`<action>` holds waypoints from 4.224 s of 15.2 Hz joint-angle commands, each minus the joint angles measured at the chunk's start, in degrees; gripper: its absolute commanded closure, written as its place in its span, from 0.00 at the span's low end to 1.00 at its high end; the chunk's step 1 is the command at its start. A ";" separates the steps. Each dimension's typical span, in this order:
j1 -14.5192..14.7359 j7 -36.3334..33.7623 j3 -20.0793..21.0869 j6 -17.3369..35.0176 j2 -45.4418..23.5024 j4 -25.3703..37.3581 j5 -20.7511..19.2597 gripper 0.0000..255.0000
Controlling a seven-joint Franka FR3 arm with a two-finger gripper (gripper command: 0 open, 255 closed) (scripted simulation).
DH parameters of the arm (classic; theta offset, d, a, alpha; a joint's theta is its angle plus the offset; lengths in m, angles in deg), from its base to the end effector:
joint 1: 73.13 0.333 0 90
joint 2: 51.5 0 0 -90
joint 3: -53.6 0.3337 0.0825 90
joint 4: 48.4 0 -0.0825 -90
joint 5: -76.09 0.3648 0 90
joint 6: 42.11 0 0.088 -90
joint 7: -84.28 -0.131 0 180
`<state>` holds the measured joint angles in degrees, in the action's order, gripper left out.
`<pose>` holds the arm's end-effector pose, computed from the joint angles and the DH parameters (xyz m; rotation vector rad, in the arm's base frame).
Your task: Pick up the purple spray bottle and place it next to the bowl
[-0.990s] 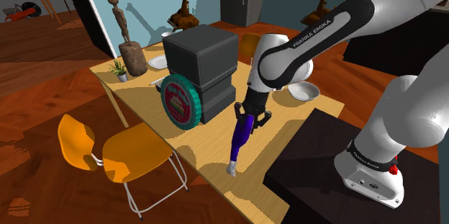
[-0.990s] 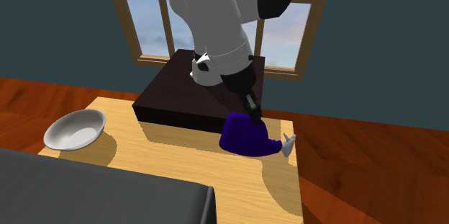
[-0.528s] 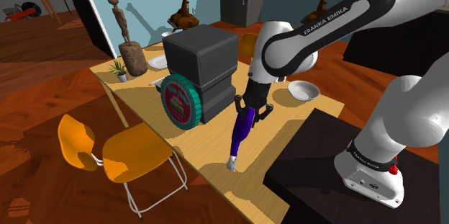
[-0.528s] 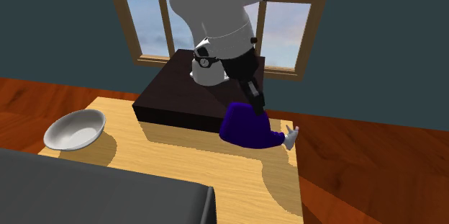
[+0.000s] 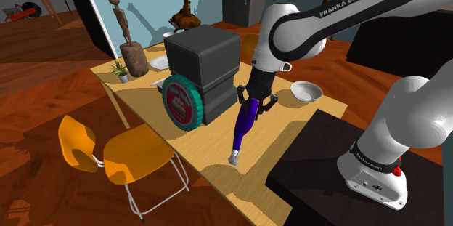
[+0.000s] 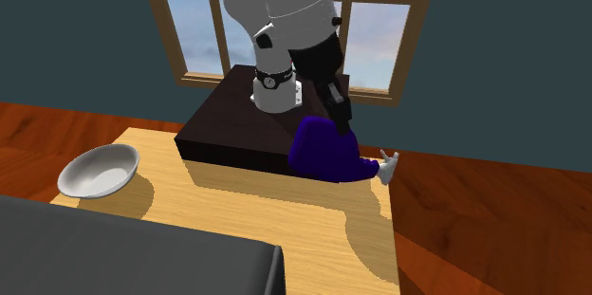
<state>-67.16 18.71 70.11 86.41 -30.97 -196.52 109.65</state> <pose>0.3563 0.1744 0.3857 -2.4018 1.5323 0.3336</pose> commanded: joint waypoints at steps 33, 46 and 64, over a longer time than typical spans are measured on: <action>-10.65 15.12 -16.32 -14.67 -3.26 10.80 -11.48 1.00; -17.93 31.25 -25.97 -16.07 -21.08 24.64 -14.11 1.00; -31.37 46.45 -30.92 -27.67 -55.06 64.50 -10.97 1.00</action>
<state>-97.39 64.56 39.23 60.21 -83.30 -135.99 98.44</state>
